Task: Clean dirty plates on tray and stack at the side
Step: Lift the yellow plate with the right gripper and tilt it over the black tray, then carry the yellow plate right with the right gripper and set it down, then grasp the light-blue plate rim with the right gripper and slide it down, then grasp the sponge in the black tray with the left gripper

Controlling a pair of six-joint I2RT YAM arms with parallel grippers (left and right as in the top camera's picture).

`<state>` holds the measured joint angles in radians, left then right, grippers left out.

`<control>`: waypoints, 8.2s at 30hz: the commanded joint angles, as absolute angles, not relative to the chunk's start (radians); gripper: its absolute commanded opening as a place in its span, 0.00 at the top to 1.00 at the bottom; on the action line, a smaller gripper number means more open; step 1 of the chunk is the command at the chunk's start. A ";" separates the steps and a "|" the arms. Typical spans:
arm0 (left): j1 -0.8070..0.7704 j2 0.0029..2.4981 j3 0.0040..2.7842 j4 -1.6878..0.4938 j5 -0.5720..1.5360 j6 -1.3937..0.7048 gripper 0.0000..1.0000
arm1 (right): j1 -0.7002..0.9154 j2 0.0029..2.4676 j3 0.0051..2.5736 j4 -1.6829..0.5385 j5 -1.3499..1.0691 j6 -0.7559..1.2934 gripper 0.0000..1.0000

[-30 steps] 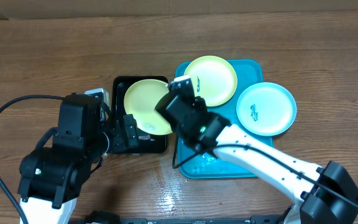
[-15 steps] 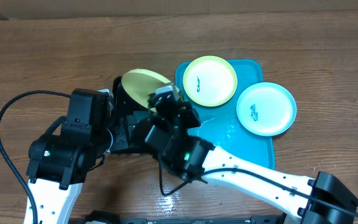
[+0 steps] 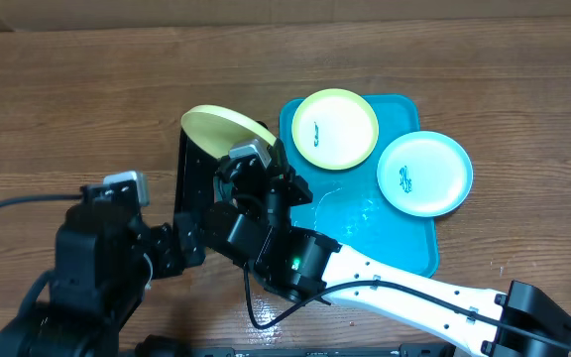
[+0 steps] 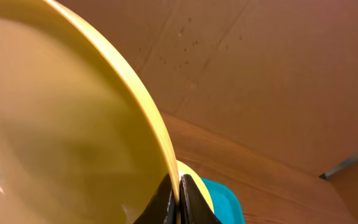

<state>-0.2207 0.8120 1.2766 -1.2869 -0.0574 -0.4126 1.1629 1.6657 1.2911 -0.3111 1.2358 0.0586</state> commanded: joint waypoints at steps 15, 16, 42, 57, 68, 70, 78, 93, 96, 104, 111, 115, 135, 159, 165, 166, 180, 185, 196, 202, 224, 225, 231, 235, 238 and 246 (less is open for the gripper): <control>-0.221 0.801 1.293 -1.283 -0.070 -0.411 0.00 | 1.174 1.642 1.318 -0.300 1.264 0.044 0.96; -0.221 0.802 1.293 -1.283 -0.070 -0.411 0.00 | 1.174 1.642 1.318 -0.300 1.264 0.044 0.96; -0.221 0.803 1.293 -1.283 -0.070 -0.411 0.00 | 0.927 1.626 1.318 -0.640 0.596 0.766 0.96; -0.221 0.803 1.293 -1.283 -0.070 -0.411 0.00 | 0.145 1.309 1.318 -0.868 -0.262 0.758 0.96; -0.221 0.803 1.293 -1.283 -0.070 -0.411 0.00 | -0.781 1.437 1.315 -1.134 -0.201 0.594 0.96; -0.221 0.803 1.293 -1.283 -0.070 -0.411 0.00 | -0.842 1.494 1.308 -1.136 -0.196 0.594 0.96; -0.221 0.803 1.293 -1.283 -0.070 -0.411 0.00 | -0.817 1.654 1.266 -1.131 0.000 0.595 0.96; -0.221 0.803 1.293 -1.283 -0.070 -0.411 0.00 | -0.581 1.706 1.085 -1.028 0.139 0.654 0.96; -0.221 0.803 1.293 -1.283 -0.070 -0.411 0.00 | -0.561 1.706 1.051 -1.026 0.137 0.639 0.96; -0.221 0.803 1.293 -1.283 -0.070 -0.411 0.00 | -0.480 1.692 1.049 -1.117 0.138 0.579 0.90; -0.221 0.803 1.293 -1.283 -0.070 -0.411 0.00 | -0.472 1.632 1.109 -1.164 0.066 0.517 0.62; -0.221 0.803 1.293 -1.283 -0.070 -0.411 0.00 | -0.425 1.602 1.121 -1.095 -0.254 0.282 0.50; -0.221 0.803 1.293 -1.283 -0.070 -0.411 0.00 | -0.213 1.666 1.100 -0.799 -0.116 0.260 0.43; -0.221 0.803 1.293 -1.283 -0.070 -0.411 0.00 | -0.184 1.698 1.078 -0.861 -0.110 0.273 0.96; -0.221 0.803 1.293 -1.283 -0.070 -0.411 0.00 | -0.180 1.566 1.100 -1.002 -0.187 0.273 0.96; -0.221 0.803 1.293 -1.283 -0.070 -0.411 0.00 | -0.175 1.551 1.100 -1.028 -0.189 0.273 0.96; -0.221 0.804 1.293 -1.283 -0.070 -0.411 0.00 | 0.159 1.520 0.823 -0.919 -0.191 0.569 0.96; -0.221 0.804 1.293 -1.269 -0.068 -0.431 0.00 | 0.260 1.520 0.781 -0.799 -0.204 0.633 0.96; -0.221 0.824 1.293 -1.168 -0.007 -0.452 0.00 | 0.279 1.422 0.873 -0.899 -0.083 0.593 0.75; -0.221 0.859 1.289 -1.173 -0.009 -0.448 0.00 | 0.279 1.247 0.904 -0.930 -0.068 0.482 0.71; -0.223 1.681 1.198 -1.031 0.045 -0.284 0.34 | 0.279 1.128 0.903 -1.015 -0.068 0.463 0.62; -0.223 1.710 1.198 -1.011 0.051 -0.268 0.36 | 0.279 1.128 0.903 -1.017 -0.068 0.463 0.62; -0.223 1.819 1.198 -0.926 0.049 -0.257 0.48 | 0.279 1.128 0.903 -1.023 -0.068 0.463 0.61; -0.224 1.886 1.198 -0.883 0.070 -0.257 0.67 | 0.279 1.128 0.903 -1.025 -0.068 0.463 0.61; -0.224 1.916 1.198 -0.882 0.095 -0.253 0.92 | 0.279 1.128 0.903 -1.029 -0.068 0.463 0.61; -0.223 1.913 1.226 -0.920 0.094 -0.239 0.96 | 0.279 1.128 0.903 -1.032 0.007 0.545 0.63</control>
